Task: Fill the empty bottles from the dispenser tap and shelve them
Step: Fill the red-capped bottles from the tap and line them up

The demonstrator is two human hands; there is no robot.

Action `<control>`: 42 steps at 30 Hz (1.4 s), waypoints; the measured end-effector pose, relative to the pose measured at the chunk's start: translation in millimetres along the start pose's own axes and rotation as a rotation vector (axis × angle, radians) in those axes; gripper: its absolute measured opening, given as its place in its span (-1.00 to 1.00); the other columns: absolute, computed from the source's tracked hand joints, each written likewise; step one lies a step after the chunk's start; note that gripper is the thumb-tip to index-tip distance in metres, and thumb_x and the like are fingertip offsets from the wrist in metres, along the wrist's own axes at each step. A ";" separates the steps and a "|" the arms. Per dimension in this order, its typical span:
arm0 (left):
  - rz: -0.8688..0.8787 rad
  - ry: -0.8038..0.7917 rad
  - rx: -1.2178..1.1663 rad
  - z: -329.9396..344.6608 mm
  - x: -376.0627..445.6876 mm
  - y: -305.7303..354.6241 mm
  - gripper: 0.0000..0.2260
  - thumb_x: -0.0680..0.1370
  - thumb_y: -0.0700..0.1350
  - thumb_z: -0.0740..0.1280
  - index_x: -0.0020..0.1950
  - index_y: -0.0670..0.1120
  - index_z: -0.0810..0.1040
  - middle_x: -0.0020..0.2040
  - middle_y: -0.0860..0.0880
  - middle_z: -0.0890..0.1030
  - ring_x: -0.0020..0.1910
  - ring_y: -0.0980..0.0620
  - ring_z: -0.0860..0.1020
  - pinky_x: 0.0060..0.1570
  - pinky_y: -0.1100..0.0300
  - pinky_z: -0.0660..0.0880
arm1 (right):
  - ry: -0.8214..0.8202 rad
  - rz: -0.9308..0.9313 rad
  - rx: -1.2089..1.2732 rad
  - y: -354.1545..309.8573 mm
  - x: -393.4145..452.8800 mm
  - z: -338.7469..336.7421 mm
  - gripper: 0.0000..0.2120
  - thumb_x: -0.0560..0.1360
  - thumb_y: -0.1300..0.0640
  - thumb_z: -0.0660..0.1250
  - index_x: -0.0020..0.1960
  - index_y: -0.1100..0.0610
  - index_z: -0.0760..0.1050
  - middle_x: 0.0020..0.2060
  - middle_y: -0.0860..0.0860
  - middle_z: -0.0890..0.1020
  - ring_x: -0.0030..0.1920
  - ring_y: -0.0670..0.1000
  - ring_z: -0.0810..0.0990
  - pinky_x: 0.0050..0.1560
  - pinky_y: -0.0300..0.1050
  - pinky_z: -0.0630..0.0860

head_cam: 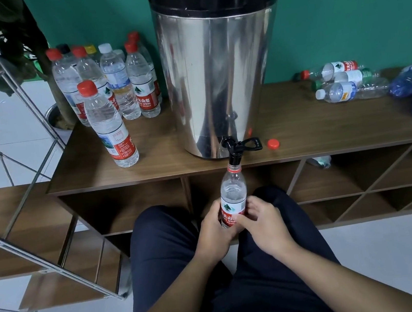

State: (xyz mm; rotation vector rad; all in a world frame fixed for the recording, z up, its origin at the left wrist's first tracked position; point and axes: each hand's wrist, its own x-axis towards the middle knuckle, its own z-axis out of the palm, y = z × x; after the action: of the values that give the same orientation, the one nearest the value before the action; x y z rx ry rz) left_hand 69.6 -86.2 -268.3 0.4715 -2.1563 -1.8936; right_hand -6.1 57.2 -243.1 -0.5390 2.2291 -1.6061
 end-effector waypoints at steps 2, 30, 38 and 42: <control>0.003 -0.002 -0.002 -0.1 0.0 0.3 -0.41 0.55 -0.19 0.66 0.53 0.04 0.55 0.34 0.12 0.71 0.34 0.13 0.68 0.35 0.15 0.63 | 0.002 0.007 0.000 -1.3 -0.2 0.9 -0.72 0.57 0.27 0.55 0.22 0.02 0.69 0.07 -0.15 0.80 0.14 -0.12 0.77 0.24 0.07 0.71; -0.007 -0.008 0.041 0.6 -0.3 -0.7 -0.37 0.50 -0.20 0.68 0.52 0.07 0.56 0.33 0.13 0.71 0.32 0.13 0.69 0.33 0.08 0.66 | 0.021 -0.046 0.053 -5.6 -8.7 -1.2 -0.68 0.59 0.23 0.55 0.20 -0.14 0.67 0.10 -0.21 0.78 0.17 -0.18 0.74 0.21 -0.18 0.66; -0.020 -0.013 0.052 1.6 -0.6 -2.3 -0.38 0.49 -0.23 0.68 0.49 0.05 0.57 0.28 0.11 0.73 0.28 0.11 0.71 0.34 -0.02 0.67 | 0.037 -0.074 0.061 -7.7 -12.4 -2.9 -0.64 0.58 0.23 0.57 0.20 -0.19 0.66 0.10 -0.26 0.78 0.18 -0.20 0.74 0.15 -0.31 0.63; -0.024 -0.012 0.050 0.9 -1.4 -1.7 -0.39 0.49 -0.23 0.68 0.48 0.04 0.57 0.27 0.10 0.73 0.27 0.10 0.72 0.33 -0.03 0.67 | 0.037 -0.073 0.052 -6.7 -12.9 -4.0 -0.66 0.58 0.23 0.57 0.20 -0.17 0.66 0.09 -0.26 0.78 0.17 -0.19 0.74 0.13 -0.32 0.62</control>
State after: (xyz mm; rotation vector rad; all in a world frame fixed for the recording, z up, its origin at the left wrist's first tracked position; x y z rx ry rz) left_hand 70.7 -85.0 -270.1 0.4987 -2.2204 -1.8627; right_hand 3.9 64.8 -234.9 -0.5873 2.2108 -1.7189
